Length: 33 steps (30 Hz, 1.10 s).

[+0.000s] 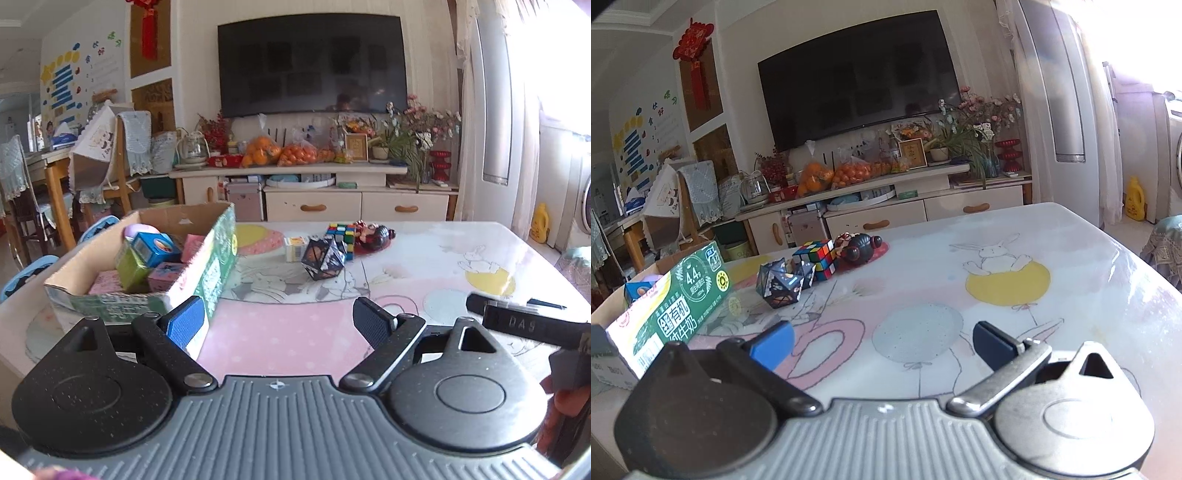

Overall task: Organize rigid objects
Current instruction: 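Close the left tool on the dark star-printed cube while the right tool grasps the red-black doll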

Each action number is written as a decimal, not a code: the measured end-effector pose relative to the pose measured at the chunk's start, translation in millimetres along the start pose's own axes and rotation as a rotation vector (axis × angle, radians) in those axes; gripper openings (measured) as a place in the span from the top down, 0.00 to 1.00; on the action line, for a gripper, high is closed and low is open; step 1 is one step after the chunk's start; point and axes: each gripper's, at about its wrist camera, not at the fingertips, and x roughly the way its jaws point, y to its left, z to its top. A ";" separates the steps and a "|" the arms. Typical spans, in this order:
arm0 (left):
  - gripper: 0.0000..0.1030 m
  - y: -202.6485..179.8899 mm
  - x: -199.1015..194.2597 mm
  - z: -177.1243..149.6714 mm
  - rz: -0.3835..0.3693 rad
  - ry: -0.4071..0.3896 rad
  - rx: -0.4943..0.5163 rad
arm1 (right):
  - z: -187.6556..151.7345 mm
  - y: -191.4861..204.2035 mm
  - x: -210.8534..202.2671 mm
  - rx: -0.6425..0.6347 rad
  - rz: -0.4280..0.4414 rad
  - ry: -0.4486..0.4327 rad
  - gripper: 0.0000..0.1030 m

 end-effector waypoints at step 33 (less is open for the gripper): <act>0.00 -29.4 247.5 18.1 -0.155 0.105 0.020 | 75.4 14.0 226.4 -0.198 0.075 0.093 0.01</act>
